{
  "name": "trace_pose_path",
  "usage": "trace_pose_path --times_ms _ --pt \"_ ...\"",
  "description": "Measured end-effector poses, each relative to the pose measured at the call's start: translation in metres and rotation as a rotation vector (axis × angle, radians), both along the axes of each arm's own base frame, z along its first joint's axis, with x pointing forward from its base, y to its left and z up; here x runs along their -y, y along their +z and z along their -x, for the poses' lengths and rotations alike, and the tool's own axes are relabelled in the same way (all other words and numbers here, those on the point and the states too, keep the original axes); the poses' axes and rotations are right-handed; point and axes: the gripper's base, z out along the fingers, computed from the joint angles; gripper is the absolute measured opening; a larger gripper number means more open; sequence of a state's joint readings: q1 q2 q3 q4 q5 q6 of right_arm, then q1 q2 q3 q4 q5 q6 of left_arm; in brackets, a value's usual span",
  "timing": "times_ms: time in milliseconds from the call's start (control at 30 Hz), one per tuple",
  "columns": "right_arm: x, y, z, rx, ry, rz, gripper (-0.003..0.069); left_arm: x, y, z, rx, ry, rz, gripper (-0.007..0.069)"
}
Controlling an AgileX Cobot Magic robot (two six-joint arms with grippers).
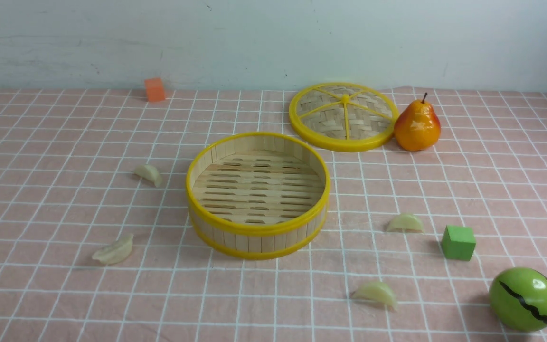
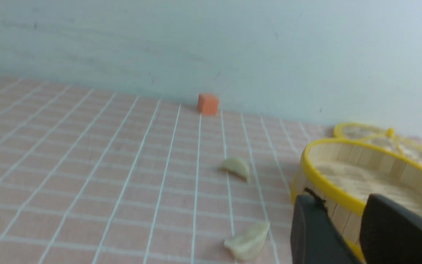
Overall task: Put the dumplings into the steamer on the table with the pink tablecloth.
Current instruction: 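Reach for and grasp a dumpling on the table with the left gripper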
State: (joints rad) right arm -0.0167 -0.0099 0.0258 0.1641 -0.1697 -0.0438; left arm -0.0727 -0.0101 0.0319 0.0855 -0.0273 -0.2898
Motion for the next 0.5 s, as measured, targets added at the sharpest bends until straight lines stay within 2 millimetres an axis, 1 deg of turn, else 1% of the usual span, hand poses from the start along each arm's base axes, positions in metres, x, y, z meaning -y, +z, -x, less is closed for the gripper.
trace_pose_path --times_ms 67,133,167,200,233,300,367,400,467,500 --pt "0.001 0.008 0.003 0.101 0.008 -0.083 0.0239 0.000 0.006 0.001 0.071 -0.006 0.005 0.0200" --pt "0.002 0.014 0.005 0.167 0.026 -0.163 0.0239 0.001 0.010 0.001 0.108 -0.010 0.009 0.0200" --pt "0.003 0.020 0.007 0.248 0.063 -0.277 0.0239 0.001 0.016 0.003 0.172 -0.019 0.043 0.0200" --pt "0.004 0.022 0.009 0.279 0.087 -0.341 0.0239 0.001 0.019 0.004 0.206 -0.027 0.082 0.0200" --pt "0.004 0.022 0.009 0.279 0.092 -0.353 0.0239 0.001 0.020 0.004 0.213 -0.029 0.091 0.0200" --pt "0.003 0.024 0.010 0.305 0.145 -0.452 0.0238 0.000 0.028 0.007 0.301 -0.063 0.243 0.0192" --pt "0.002 0.024 0.010 0.303 0.159 -0.448 0.0230 -0.001 0.032 0.009 0.329 -0.078 0.307 0.0172" --pt "-0.001 0.024 0.009 0.288 0.172 -0.415 0.0202 -0.001 0.045 0.011 0.340 -0.092 0.357 0.0127" --pt "-0.002 0.026 0.008 0.269 0.176 -0.386 0.0168 -0.001 0.056 0.011 0.331 -0.092 0.363 0.0078" --pt "-0.005 0.033 0.007 0.236 0.175 -0.315 0.0113 -0.001 0.081 0.010 0.300 -0.087 0.353 0.0001"
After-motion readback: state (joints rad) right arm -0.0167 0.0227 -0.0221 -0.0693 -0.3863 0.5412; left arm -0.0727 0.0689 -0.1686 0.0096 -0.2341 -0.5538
